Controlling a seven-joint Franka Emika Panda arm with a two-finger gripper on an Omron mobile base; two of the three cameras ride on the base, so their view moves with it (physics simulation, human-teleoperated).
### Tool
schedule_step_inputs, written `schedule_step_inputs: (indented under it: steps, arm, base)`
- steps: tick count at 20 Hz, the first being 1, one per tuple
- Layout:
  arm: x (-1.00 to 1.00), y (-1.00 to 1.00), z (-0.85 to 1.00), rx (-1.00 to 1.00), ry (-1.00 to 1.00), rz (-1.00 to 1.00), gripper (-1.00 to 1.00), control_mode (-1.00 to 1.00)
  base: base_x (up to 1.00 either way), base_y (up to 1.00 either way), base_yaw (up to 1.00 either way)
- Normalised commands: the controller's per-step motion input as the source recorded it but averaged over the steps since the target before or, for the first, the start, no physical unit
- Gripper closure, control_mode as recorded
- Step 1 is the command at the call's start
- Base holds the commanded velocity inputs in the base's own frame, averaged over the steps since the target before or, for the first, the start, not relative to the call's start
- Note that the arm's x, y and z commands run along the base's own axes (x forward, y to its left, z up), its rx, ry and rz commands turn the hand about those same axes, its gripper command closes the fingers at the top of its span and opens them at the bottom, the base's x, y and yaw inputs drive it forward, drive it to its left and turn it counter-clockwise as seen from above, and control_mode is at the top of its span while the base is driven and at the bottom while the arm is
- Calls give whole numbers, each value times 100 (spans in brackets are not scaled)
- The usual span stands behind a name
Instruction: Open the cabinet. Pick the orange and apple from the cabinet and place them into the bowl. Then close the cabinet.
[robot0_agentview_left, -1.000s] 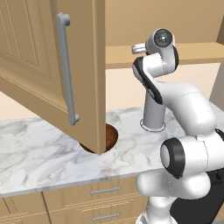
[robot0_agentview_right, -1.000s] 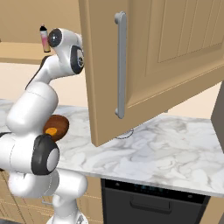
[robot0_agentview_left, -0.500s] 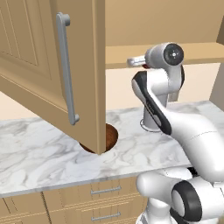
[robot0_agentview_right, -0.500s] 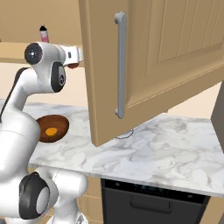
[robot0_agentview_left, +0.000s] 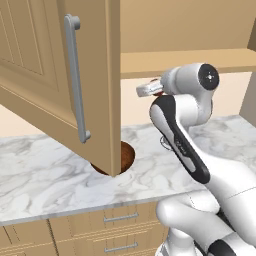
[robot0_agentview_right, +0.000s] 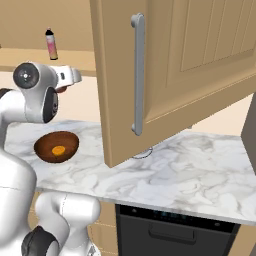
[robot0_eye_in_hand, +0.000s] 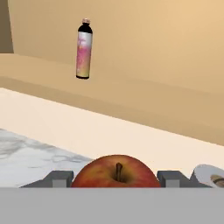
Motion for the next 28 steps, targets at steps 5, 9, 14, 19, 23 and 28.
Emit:
schedule_step_inputs:
  steps: [5,9,14,19,23,28]
  arm:
    - [-4,60,-13,0,15,6,100,-100]
    - [13,37,-20,0,11,0,100,-100]
    - [11,30,-49,0,3,0,100,-100]
    - [10,26,-55,0,4,0,100,-100]
    - [14,13,-49,2,5,0,100,-100]
    - [20,16,-41,1,11,0,100,-100]
  base:
    - [0,0,0]
    - [0,0,0]
    - [0,0,0]
    - [0,0,0]
    - [0,0,0]
    - [0,0,0]
